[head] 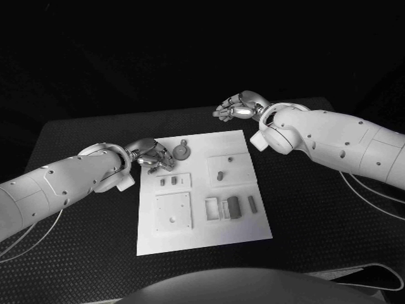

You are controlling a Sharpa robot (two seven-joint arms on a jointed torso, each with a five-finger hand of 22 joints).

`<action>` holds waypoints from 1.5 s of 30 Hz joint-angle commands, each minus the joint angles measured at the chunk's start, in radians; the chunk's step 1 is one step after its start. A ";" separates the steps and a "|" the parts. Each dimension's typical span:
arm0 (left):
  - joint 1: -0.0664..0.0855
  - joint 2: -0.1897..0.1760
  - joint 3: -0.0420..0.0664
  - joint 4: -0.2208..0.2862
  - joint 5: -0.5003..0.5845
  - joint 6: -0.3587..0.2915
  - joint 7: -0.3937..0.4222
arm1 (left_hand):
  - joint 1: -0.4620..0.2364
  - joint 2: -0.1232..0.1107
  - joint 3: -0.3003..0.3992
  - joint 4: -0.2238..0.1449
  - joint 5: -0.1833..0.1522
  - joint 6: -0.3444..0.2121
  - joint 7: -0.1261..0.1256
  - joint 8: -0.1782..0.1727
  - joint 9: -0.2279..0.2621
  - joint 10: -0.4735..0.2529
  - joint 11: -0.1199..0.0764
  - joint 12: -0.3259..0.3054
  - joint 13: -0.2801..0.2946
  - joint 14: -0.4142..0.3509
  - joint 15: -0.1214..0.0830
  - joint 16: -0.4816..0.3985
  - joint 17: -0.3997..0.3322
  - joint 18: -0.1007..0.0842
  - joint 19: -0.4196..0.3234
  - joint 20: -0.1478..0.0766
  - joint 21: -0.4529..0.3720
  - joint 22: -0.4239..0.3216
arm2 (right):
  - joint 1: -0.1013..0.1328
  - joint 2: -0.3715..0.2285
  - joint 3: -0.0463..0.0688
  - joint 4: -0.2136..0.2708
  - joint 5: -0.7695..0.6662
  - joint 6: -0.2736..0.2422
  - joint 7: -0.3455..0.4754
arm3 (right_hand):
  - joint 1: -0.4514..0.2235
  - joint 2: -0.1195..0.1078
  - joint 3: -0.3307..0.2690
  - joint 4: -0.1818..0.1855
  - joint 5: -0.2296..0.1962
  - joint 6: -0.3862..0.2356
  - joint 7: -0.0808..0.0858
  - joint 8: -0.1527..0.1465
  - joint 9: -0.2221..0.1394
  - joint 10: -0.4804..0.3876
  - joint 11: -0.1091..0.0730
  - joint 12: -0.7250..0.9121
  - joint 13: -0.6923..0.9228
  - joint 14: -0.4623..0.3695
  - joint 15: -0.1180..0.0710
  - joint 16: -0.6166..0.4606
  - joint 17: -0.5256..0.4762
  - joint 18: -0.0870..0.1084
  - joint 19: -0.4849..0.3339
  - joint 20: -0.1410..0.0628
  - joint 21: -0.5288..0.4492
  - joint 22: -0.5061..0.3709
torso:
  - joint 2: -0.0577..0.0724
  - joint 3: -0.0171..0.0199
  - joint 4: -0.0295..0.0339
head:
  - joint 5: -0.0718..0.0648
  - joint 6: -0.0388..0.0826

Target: Assemble the parts on the task board

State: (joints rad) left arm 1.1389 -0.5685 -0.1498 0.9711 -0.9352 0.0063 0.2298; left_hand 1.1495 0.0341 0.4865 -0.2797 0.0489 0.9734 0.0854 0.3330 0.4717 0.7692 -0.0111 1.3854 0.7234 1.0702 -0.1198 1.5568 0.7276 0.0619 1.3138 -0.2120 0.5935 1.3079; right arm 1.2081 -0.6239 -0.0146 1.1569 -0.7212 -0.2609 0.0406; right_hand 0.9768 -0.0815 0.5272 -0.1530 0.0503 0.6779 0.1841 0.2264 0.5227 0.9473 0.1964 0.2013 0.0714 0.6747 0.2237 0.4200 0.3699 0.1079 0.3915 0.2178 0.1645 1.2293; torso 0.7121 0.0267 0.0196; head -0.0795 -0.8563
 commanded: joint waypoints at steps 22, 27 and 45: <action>0.000 0.001 0.000 0.003 -0.183 -0.066 -0.026 | 0.008 0.006 0.000 -0.004 0.000 -0.001 0.009 0.009 0.014 -0.005 -0.003 0.010 0.003 -0.005 -0.003 0.009 0.002 0.030 0.005 -0.007 0.013 0.024 | 0.000 0.000 0.000 0.000 -0.001 0.013 0.007 | -0.006 -0.002 0.001 0.007 -0.002 -0.009 0.065 0.005 -0.002 0.005 -0.001 -0.006 -0.002 0.007 0.001 -0.005 -0.001 0.002 0.008 0.000 -0.006 0.003 | 0.000 -0.0011 0.0010 | 0.002 -0.003; 0.000 0.001 0.001 0.003 -0.182 -0.065 -0.025 | 0.009 0.006 0.000 -0.004 0.000 -0.001 0.009 0.009 0.014 -0.005 -0.003 0.011 0.003 -0.005 -0.003 0.009 0.002 0.030 0.005 -0.007 0.013 0.024 | -0.001 0.000 0.000 0.000 -0.001 0.012 0.007 | -0.006 -0.002 0.001 0.007 -0.002 -0.009 0.065 0.005 -0.002 0.005 -0.001 -0.006 -0.002 0.007 0.001 -0.005 0.000 0.002 0.008 0.000 -0.007 0.003 | 0.000 -0.0011 0.0008 | 0.002 -0.002; 0.000 -0.006 0.001 0.002 -0.201 -0.051 -0.029 | 0.011 0.004 0.002 -0.005 0.000 -0.001 0.009 0.010 0.015 -0.005 -0.003 0.011 0.003 -0.004 -0.003 0.009 0.002 0.031 0.004 -0.007 0.014 0.023 | -0.002 -0.001 0.000 0.000 -0.001 0.012 0.008 | -0.006 -0.002 0.000 0.007 -0.002 -0.009 0.065 0.006 -0.003 0.005 -0.001 -0.006 -0.002 0.007 0.001 -0.005 0.000 0.002 0.009 0.000 -0.008 0.004 | 0.000 -0.0012 0.0010 | 0.002 -0.003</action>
State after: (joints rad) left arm 1.1384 -0.5756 -0.1498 0.9712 -1.1191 -0.0497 0.2061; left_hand 1.1612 0.0458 0.4833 -0.2816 0.0503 0.9812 0.0931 0.3428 0.4871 0.7693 -0.0112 1.3898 0.7249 1.0707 -0.1196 1.5606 0.7281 0.0620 1.3174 -0.2155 0.6012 1.3074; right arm 1.2067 -0.6252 -0.0146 1.1562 -0.7209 -0.2604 0.0406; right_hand 0.9768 -0.0815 0.5272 -0.1530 0.0503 0.6779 0.1841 0.2264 0.5211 0.9473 0.1964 0.2013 0.0715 0.6747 0.2237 0.4200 0.3699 0.1080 0.3915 0.2179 0.1607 1.2318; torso 0.7118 0.0249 0.0206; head -0.0775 -0.8590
